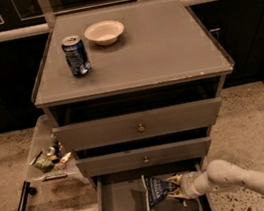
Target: Pick blue chip bag from bottom drawer and place on counter
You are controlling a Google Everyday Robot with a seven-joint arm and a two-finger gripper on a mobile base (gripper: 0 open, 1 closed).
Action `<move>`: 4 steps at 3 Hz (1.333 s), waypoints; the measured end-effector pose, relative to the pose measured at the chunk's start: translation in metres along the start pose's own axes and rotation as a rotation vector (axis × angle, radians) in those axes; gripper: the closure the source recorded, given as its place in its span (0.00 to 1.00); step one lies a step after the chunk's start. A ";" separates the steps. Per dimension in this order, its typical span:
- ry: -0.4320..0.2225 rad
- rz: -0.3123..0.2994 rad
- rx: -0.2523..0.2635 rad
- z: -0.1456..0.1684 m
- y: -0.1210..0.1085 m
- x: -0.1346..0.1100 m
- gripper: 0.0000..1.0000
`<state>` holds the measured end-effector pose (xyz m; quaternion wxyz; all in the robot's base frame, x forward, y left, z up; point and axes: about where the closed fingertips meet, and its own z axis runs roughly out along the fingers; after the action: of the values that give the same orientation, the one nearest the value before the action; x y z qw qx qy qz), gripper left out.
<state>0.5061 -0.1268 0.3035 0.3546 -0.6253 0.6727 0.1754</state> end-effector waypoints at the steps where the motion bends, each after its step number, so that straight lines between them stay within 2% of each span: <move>1: -0.001 -0.041 -0.009 -0.077 0.003 -0.035 1.00; 2: 0.053 -0.066 0.007 -0.140 0.003 -0.069 1.00; 3: 0.033 -0.110 0.020 -0.170 -0.013 -0.113 1.00; 4: 0.033 -0.110 0.020 -0.170 -0.013 -0.113 1.00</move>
Offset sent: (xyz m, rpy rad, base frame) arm -0.0525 -0.0772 0.2402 -0.1726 -0.0970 -0.0220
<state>0.4706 -0.1637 0.5017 0.3587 -0.6607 0.6447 0.1387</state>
